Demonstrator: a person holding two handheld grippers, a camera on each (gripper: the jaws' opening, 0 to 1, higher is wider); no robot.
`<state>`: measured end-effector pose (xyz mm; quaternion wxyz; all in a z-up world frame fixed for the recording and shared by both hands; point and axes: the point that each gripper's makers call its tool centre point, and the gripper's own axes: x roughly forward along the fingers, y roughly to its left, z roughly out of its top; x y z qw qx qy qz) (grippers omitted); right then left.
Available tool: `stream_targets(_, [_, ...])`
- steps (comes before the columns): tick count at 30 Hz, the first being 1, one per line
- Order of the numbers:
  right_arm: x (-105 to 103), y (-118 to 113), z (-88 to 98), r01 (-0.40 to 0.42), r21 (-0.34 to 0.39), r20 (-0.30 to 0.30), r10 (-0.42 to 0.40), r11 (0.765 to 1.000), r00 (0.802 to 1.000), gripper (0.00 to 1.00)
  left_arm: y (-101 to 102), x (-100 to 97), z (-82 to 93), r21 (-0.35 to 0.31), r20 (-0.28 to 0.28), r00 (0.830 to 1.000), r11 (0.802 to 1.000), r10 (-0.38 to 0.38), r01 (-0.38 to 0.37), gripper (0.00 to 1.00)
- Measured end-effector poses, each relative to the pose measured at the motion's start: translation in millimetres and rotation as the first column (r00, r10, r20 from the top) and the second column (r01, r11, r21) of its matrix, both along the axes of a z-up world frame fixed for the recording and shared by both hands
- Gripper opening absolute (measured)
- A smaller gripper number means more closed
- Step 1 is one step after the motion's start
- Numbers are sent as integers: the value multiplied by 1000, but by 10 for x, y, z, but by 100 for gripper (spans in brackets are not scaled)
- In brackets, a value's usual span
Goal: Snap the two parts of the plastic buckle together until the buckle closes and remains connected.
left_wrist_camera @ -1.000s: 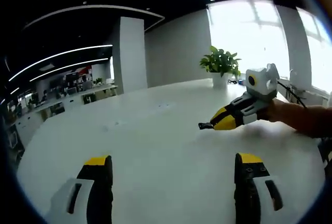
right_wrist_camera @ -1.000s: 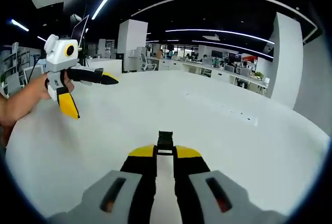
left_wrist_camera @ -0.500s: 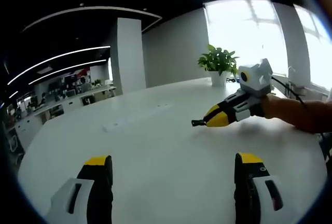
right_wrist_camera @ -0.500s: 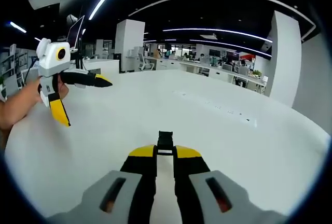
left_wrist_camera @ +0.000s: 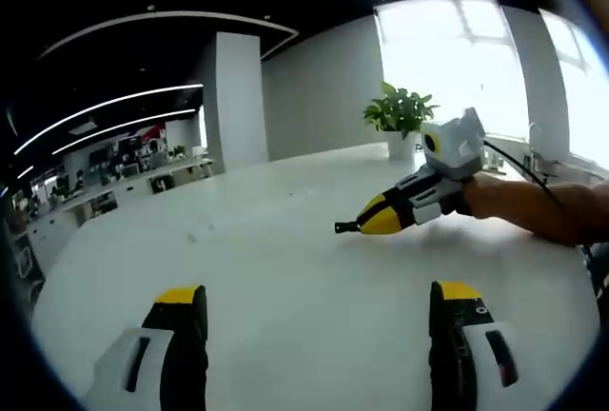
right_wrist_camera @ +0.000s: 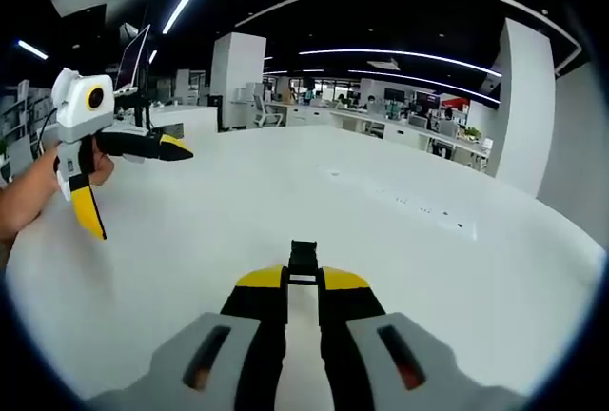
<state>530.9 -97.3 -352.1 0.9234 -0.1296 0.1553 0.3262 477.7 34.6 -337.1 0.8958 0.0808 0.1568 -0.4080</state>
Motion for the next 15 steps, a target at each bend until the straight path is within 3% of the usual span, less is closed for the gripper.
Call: stream_targets(15, [150, -9, 21, 7, 13, 0, -7, 1000, 1000, 9, -24, 11, 5, -6, -4, 1000, 1000, -8, 8, 99])
